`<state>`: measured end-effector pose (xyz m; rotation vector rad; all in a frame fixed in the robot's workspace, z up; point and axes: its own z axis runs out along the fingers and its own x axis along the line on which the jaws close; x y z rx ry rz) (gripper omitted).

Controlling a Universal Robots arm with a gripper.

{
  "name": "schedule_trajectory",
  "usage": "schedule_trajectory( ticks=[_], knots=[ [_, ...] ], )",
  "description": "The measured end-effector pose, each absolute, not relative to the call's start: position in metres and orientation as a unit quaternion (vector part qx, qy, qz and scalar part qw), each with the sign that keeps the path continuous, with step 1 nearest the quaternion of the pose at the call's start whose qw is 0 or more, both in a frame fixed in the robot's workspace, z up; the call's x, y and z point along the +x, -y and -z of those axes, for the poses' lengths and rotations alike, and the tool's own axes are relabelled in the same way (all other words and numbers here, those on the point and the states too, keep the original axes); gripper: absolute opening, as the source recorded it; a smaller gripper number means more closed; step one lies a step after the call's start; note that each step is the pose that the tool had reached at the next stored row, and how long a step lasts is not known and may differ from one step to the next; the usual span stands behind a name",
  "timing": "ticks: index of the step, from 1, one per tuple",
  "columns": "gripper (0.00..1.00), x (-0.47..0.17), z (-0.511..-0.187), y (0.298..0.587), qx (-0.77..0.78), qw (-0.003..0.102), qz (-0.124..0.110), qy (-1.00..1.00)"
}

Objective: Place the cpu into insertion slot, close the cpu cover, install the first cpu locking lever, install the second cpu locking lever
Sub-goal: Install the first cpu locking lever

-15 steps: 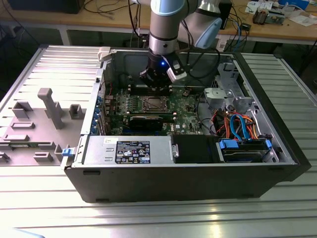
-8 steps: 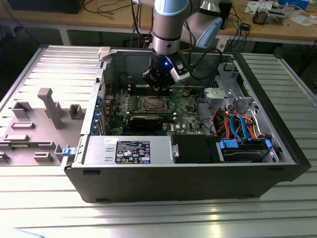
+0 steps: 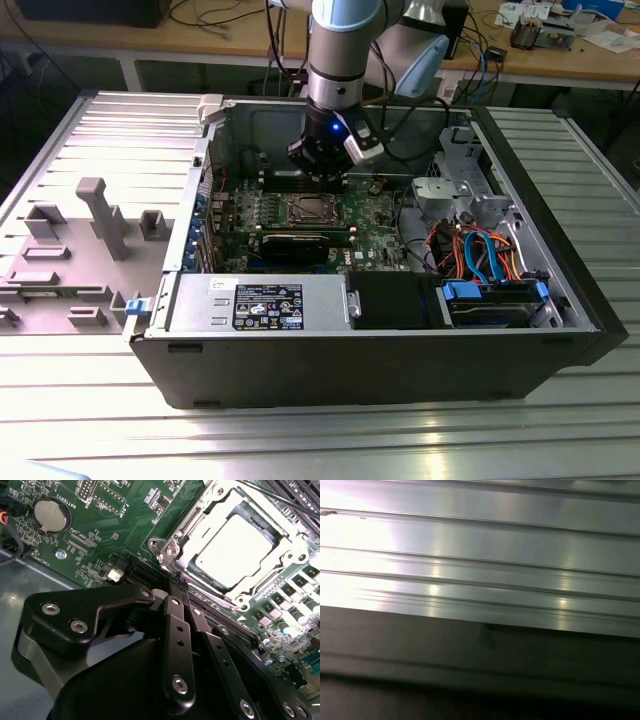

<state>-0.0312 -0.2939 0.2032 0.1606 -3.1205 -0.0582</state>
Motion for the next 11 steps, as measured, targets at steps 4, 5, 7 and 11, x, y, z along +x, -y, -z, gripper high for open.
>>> schedule_trajectory(
  ticks=[4, 5, 7, 11],
  knots=[
    [0.11, -0.031, -0.212, 0.294, 0.051, 0.009, 0.018, 0.998],
    [0.11, -0.031, -0.213, 0.295, 0.051, 0.009, 0.018, 0.998],
    [0.11, -0.031, -0.213, 0.298, 0.051, 0.009, 0.018, 0.998],
    [0.11, -0.032, -0.213, 0.305, 0.051, 0.009, 0.017, 0.999]
  ],
)
